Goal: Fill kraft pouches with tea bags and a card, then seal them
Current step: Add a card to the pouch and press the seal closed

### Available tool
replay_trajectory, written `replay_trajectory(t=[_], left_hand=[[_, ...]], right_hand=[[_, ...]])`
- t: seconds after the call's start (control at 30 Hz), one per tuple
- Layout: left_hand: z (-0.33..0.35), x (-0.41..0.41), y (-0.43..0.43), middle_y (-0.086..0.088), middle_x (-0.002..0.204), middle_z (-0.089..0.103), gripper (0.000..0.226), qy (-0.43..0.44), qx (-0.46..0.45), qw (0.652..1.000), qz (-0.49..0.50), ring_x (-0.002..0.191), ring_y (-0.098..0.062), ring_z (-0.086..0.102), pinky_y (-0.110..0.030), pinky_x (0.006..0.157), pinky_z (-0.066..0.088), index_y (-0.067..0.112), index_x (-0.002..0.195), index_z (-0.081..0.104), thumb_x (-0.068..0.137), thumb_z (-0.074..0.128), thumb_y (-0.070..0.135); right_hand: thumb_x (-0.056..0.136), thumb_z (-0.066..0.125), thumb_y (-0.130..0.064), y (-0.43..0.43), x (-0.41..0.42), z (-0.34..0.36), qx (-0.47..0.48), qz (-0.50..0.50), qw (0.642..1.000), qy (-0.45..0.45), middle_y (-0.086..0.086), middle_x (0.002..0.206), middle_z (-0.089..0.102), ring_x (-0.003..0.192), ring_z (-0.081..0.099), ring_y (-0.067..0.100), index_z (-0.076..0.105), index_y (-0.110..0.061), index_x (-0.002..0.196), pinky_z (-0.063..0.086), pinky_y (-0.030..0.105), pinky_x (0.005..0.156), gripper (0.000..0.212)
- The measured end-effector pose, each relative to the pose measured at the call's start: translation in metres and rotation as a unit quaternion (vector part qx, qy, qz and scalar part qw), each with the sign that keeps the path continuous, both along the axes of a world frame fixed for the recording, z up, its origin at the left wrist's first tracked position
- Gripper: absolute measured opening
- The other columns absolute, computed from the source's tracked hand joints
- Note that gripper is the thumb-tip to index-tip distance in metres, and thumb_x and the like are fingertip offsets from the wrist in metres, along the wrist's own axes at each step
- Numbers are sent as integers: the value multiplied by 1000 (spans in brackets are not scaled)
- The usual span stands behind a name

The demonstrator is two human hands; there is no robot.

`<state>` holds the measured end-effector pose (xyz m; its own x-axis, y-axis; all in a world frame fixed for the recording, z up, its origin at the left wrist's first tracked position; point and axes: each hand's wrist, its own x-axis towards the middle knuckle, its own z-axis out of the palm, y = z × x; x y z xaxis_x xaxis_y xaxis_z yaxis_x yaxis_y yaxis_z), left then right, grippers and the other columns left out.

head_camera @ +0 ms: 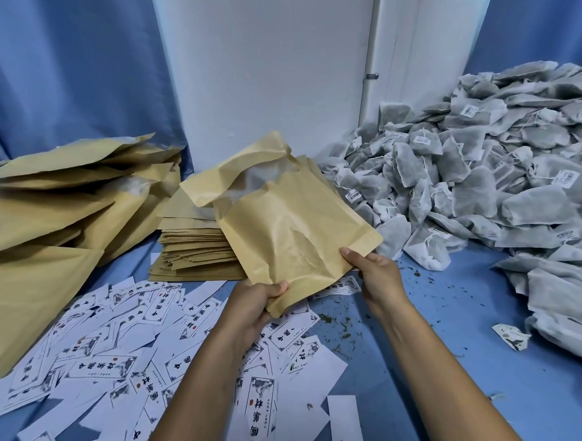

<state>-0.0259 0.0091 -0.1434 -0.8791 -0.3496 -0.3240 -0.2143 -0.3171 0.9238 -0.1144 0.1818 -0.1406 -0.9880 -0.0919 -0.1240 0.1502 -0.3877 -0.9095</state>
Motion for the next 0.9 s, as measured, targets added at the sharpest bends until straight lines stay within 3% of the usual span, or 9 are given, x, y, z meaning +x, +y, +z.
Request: replay_trajectory(t=[0.13, 0.23, 0.3, 0.4, 0.47, 0.63, 0.8, 0.9], left_hand=[[-1, -1, 4, -9, 84, 69, 14, 6, -3, 1000, 8, 68, -21, 65, -35, 61, 55, 6, 91, 56, 84, 65, -2], [0, -1, 3, -6, 80, 71, 15, 11, 0, 1000, 6, 67, -19, 67, -33, 59, 56, 7, 93, 57, 84, 66, -2], [0, 0, 3, -7, 88, 71, 18, 12, -5, 1000, 8, 70, -18, 67, -30, 57, 57, 6, 97, 57, 84, 66, -1], [1, 1, 4, -10, 98, 70, 22, 12, -4, 1000, 8, 80, -22, 67, -32, 63, 58, 5, 102, 56, 84, 66, -1], [2, 1, 4, -10, 94, 70, 19, 13, 5, 1000, 10, 79, -23, 67, -39, 70, 57, 6, 99, 55, 84, 65, -1], [3, 1, 5, -8, 94, 68, 20, 3, -9, 1000, 19, 78, -20, 66, -30, 54, 56, 8, 96, 53, 84, 67, 1], [4, 1, 5, -7, 90, 68, 17, 7, -11, 1000, 22, 74, -21, 65, -32, 57, 57, 9, 93, 55, 84, 67, 1], [4, 2, 5, -6, 87, 68, 17, 11, 0, 1000, 25, 73, -20, 65, -30, 55, 54, 9, 92, 55, 84, 67, 0]], right_hand=[[79, 73, -9, -2, 3, 1, -15, 23, 1000, 0, 12, 85, 74, 76, 71, 19, 69, -1, 79, 55, 21, 67, 9], [76, 76, -11, -6, 5, -2, 17, 42, 999, 4, 19, 91, 72, 85, 69, 28, 68, -1, 74, 55, 33, 83, 12], [76, 76, -9, -7, 5, -3, 35, 14, 999, 5, 17, 91, 73, 84, 69, 26, 69, 1, 79, 54, 34, 86, 12], [77, 75, -9, -7, 4, -3, 34, 3, 999, 13, 12, 88, 74, 76, 70, 18, 69, 1, 80, 55, 26, 78, 12], [77, 75, -12, -9, 6, -2, 24, 39, 999, 12, 13, 85, 74, 73, 70, 19, 67, 1, 78, 56, 25, 73, 15], [76, 74, -7, -14, 12, -3, 19, 46, 998, 30, 11, 80, 74, 73, 72, 18, 69, -1, 74, 54, 18, 61, 8], [77, 75, -10, -16, 10, -5, 14, 86, 996, 18, 14, 83, 74, 77, 71, 22, 71, -6, 66, 55, 29, 73, 13], [77, 75, -11, -20, 12, -8, 51, 96, 994, 33, 9, 82, 75, 75, 72, 18, 70, -3, 75, 52, 24, 69, 9]])
